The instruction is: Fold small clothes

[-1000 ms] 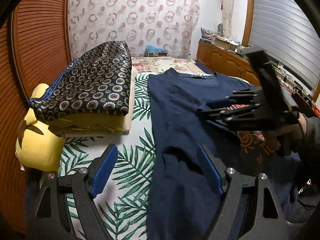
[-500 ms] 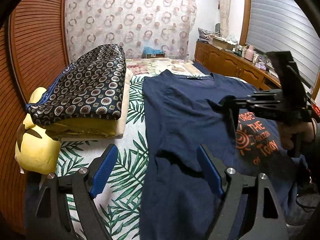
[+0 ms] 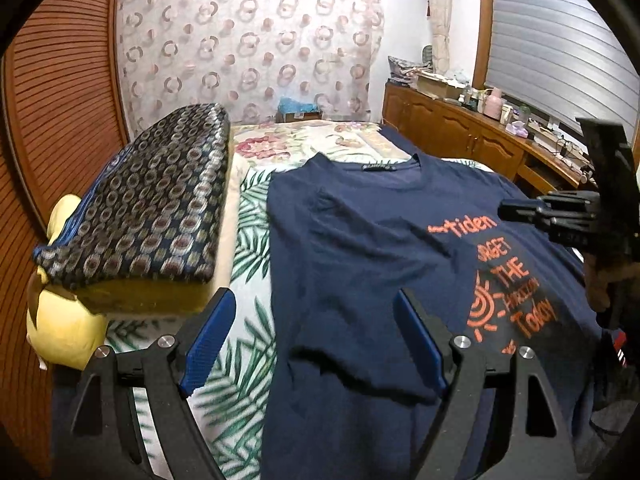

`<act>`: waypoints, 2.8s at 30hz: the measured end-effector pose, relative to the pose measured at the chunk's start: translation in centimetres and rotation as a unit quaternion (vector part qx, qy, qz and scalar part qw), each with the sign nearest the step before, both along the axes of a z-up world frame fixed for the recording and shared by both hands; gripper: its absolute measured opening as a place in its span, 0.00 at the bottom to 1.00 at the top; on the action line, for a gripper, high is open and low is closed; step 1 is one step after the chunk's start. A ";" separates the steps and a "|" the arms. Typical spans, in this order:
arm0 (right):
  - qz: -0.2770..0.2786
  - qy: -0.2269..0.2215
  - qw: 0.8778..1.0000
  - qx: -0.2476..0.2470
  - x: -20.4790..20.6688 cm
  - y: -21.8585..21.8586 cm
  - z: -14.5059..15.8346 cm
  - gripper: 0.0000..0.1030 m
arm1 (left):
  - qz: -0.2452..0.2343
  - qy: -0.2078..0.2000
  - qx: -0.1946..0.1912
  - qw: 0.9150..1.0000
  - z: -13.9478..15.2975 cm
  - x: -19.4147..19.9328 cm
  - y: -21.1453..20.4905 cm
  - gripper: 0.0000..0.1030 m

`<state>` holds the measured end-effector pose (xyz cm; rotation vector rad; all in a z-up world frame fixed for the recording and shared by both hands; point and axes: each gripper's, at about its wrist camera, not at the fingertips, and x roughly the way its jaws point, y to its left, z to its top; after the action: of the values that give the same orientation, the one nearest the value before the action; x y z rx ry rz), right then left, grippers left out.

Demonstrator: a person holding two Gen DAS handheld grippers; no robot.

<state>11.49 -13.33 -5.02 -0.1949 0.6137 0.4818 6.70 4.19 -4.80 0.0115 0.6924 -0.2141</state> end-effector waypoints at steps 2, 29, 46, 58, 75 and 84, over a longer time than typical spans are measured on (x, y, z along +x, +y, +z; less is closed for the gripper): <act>-0.002 0.001 1.000 -0.005 0.2 -0.4 -0.3 0.29 | -0.008 -0.004 -0.002 1.000 0.4 0.9 -0.4 0.79; -0.015 0.064 0.997 -0.030 5.9 -3.0 -3.1 0.61 | -0.023 0.090 0.053 0.994 -2.5 17.4 -4.7 0.41; -0.003 0.068 0.997 -0.032 6.0 -3.4 -3.5 0.74 | -0.021 0.120 0.080 0.989 -3.2 19.6 -5.4 0.06; -0.003 0.067 0.997 -0.033 6.0 -3.5 -3.5 0.74 | 0.014 0.067 0.085 0.994 0.6 20.9 -2.1 0.05; -0.004 0.066 0.997 -0.034 5.9 -3.9 -3.5 0.76 | 0.022 0.044 0.036 0.998 1.8 17.1 -0.5 0.46; -0.012 0.068 0.997 -0.038 5.9 -3.9 -3.5 0.82 | -0.040 0.009 0.039 0.998 2.8 11.1 -3.8 0.80</act>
<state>17.43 -17.18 -8.55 -0.2283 0.7672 0.4502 17.78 0.36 -1.96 0.1117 0.7194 -0.2646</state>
